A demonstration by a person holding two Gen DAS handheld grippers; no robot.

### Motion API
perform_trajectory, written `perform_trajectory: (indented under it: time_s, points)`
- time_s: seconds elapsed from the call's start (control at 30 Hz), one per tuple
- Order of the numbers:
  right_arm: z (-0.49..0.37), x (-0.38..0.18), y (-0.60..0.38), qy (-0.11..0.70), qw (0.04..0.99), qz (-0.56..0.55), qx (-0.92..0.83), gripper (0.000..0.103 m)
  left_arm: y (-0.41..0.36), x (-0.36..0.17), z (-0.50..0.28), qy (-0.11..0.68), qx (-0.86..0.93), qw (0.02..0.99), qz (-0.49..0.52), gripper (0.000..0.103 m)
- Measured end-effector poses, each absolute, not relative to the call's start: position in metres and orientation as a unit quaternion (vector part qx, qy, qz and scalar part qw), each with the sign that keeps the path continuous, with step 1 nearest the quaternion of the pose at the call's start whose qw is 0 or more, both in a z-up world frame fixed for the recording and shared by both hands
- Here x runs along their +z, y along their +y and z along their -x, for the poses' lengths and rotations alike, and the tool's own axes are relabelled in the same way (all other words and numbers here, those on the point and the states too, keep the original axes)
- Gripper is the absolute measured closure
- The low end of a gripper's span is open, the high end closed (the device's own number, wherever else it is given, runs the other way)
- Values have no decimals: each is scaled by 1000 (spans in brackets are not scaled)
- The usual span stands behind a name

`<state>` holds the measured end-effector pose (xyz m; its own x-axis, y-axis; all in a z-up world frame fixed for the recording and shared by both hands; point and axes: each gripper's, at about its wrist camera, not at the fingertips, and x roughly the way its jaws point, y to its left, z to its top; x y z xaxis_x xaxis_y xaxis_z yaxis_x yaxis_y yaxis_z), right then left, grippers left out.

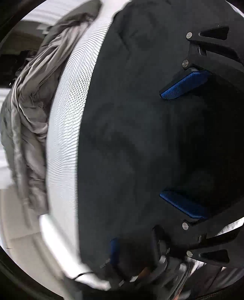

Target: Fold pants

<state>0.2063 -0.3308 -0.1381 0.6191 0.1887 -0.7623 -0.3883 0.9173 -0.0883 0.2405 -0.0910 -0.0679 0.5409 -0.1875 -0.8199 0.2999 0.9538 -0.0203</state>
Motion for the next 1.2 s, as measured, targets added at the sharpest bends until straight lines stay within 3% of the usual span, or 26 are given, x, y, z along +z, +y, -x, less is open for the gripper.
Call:
perform_trajectory:
  time_s: [0.2,0.33,0.43,0.57,0.77,0.9,1.0,1.13,1.2]
  points:
    - [-213,-139,-431,392,908,141,-48,4,-9,-75,-231,456,-67,887,-14,0]
    - [-201,-132,-474,373,922,90,-55,4,12,-73,-219,443,-48,895,-9,0]
    - [-185,-122,-451,360,924,114,-62,4,2,-63,-211,438,-49,898,-2,1]
    - [-187,-109,-399,360,928,76,67,3,-53,-52,-192,407,-137,903,-27,1]
    - [-176,-136,-313,378,892,168,179,3,-98,-78,-189,431,-191,877,-98,0]
    - [-179,-134,-364,373,901,162,149,3,-61,-79,-190,440,-167,880,-57,0]
    - [-186,-139,-454,371,914,160,-39,2,-29,-79,-194,440,-146,886,-26,0]
    - [-186,-134,-525,369,922,40,-108,1,-9,-76,-204,442,-119,889,-14,0]
    - [-182,-124,-516,358,925,49,-119,1,-11,-68,-208,441,-111,891,-12,1]
